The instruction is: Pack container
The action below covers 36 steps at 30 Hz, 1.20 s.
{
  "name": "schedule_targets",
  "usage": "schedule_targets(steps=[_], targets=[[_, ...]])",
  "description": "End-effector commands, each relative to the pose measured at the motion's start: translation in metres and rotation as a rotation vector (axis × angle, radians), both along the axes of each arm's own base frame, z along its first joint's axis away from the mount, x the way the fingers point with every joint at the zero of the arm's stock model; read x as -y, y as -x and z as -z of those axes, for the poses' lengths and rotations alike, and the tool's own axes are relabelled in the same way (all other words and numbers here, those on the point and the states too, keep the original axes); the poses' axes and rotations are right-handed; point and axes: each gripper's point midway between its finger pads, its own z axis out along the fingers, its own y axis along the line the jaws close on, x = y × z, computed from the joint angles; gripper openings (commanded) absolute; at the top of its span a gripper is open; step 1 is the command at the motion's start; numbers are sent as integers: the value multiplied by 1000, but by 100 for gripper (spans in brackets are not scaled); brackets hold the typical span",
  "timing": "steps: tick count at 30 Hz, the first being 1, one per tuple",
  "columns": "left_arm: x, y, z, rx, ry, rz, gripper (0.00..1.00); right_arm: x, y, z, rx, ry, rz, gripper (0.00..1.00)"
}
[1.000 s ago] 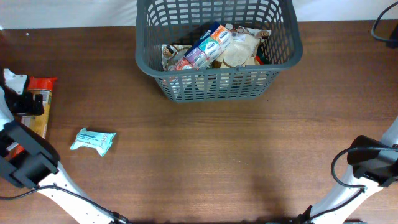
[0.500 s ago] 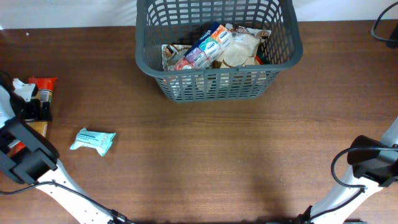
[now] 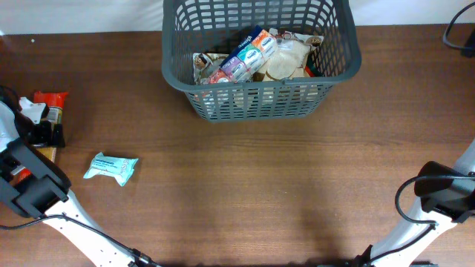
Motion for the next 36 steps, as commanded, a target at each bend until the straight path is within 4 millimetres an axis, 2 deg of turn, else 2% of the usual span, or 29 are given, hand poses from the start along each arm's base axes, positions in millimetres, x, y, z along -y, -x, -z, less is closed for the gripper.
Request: schedule_targets(steps=[1,16,22,25,26,27,28,29,36], targets=[[2,4,10,-9,31,4,99,1,3,-6,18,5,11,99],[-1,6,11,-8,30,-4,100,1,3,-6,18,5,11,99],[-1,6,11,-8,30,-4,65,1,3,-6,18,5,11,99],[-1,6,11,-8,30,-3,39,1,3,-6,18,5,11,99],[-1,6,11,-8,30,-4,28,1,3,-6,18,5,11,99],[-2,6,11,-7,30,-4,13,1,3,-6,18,5,11,99],[-2,6,11,-7,30,-4,5,1,3,-6,18,5,10,99],[-2,6,11,-7,30,-4,2,1,3,-6,18,5,11,99],[2,1,11,7,27,-111,2,1,3,-6,18,5,10,99]])
